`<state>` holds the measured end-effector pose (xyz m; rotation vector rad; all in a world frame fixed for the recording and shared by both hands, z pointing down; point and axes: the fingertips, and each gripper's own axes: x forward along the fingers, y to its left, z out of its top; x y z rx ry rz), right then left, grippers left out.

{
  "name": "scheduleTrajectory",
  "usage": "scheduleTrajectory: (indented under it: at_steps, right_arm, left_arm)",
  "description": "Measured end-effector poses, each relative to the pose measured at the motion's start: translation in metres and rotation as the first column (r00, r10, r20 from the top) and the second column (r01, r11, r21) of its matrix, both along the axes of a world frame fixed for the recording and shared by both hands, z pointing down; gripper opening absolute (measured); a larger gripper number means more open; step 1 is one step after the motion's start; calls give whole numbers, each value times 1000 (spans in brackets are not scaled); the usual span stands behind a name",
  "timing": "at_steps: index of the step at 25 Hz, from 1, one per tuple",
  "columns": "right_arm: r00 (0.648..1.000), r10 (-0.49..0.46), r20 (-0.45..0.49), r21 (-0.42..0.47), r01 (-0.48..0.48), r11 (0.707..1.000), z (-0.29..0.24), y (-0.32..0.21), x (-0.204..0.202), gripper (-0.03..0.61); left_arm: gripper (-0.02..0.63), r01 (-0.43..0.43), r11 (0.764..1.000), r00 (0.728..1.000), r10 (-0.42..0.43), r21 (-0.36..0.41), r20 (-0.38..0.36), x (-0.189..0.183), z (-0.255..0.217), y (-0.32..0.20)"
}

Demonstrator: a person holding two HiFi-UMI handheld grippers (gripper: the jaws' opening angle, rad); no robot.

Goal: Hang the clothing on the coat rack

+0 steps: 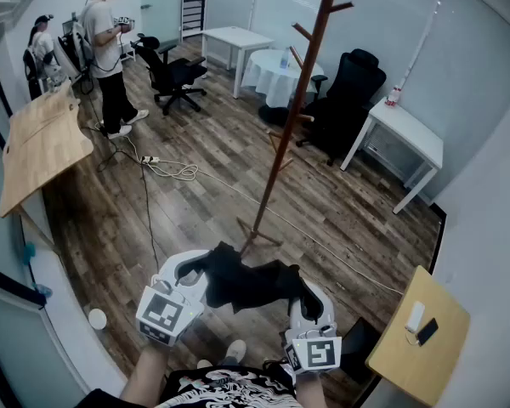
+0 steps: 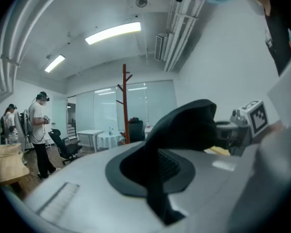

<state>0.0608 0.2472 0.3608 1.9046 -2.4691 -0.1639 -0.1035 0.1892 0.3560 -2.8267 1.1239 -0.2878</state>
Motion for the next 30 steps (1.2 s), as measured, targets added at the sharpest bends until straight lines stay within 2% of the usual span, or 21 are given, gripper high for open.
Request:
scheduleTrajectory:
  at_steps: [5,11,14,19,23,27,30]
  right_arm:
    - [1000,-11,27,26,11,1000,-9,-2,3,3]
    - [997,-51,52,96,46,994,-21,-6,6,3]
    - [996,-72,61,102,65,993,-25,-11,3,3]
    - [991,-109,80,106,100,989,-27,-21,9,3]
    - [990,-121,73,97,114,989,-31,-33,15,3]
    - [980,-167,110,98,157,983,-34,-44,26,3]
    - [977,-187,100,103,177,979,-35,-54,31,3]
  left_arm:
    - [2,-7,1000,999,7,-10,-41,7,-4,-4]
    - [2,-11,1000,999,12,14,-31,16,-8,-9]
    - [2,-7,1000,999,8,18,-36,16,-12,-15]
    - [2,32,999,998,-32,9,-63,17,-11,-29]
    - [2,69,997,996,-67,17,-67,19,-25,-44]
    - [2,81,996,994,-77,44,-73,31,-26,-53]
    - [2,123,991,989,-119,43,-83,34,-31,-64]
